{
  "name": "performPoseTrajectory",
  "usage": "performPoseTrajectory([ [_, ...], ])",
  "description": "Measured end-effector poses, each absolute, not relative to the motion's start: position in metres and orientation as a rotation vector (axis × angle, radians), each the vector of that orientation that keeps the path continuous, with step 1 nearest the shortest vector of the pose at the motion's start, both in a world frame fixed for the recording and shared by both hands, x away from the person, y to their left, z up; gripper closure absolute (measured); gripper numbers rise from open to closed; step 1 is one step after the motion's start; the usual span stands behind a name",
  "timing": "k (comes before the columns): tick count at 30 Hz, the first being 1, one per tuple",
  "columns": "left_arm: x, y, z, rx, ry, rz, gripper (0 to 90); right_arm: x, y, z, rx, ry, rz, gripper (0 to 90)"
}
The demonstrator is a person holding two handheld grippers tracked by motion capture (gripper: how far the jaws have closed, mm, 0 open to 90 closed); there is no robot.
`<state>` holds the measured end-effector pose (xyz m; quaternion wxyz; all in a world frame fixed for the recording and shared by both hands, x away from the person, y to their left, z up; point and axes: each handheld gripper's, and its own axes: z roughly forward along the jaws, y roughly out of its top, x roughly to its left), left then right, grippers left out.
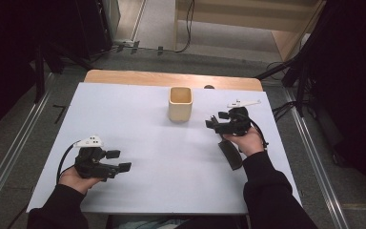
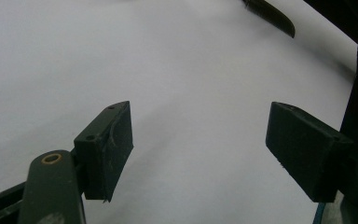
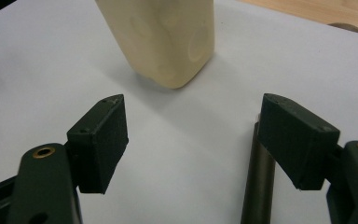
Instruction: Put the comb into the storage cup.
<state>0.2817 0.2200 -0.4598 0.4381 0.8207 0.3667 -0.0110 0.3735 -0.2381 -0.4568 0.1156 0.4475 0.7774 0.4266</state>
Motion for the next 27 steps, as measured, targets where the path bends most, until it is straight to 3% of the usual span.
performPoseTrajectory([
  [8, 0.282, 0.220, -0.460, 2.038, 0.915, -0.028, 23.7, 0.384, -0.233, -0.456, 1.320, 2.271, 1.242, 25.5],
  [16, 0.282, 0.221, -0.460, 2.040, 0.914, -0.025, 23.7, 0.397, -0.233, -0.462, 1.332, 2.243, 1.237, 49.3],
  [20, 0.282, 0.220, -0.460, 2.046, 0.912, -0.023, 23.7, 0.400, -0.235, -0.469, 1.409, 2.229, 1.181, 72.3],
  [21, 0.282, 0.220, -0.460, 2.046, 0.912, -0.023, 23.7, 0.400, -0.235, -0.469, 1.409, 2.229, 1.181, 72.3],
  [22, 0.282, 0.220, -0.460, 2.048, 0.912, -0.022, 23.7, 0.401, -0.235, -0.471, 1.419, 2.222, 1.182, 83.4],
  [23, 0.282, 0.221, -0.460, 2.049, 0.913, -0.022, 23.7, 0.401, -0.234, -0.472, 1.428, 2.220, 1.168, 87.2],
  [27, 0.282, 0.221, -0.460, 2.049, 0.911, -0.021, 23.7, 0.403, -0.231, -0.480, 1.410, 2.267, 1.136, 87.7],
])
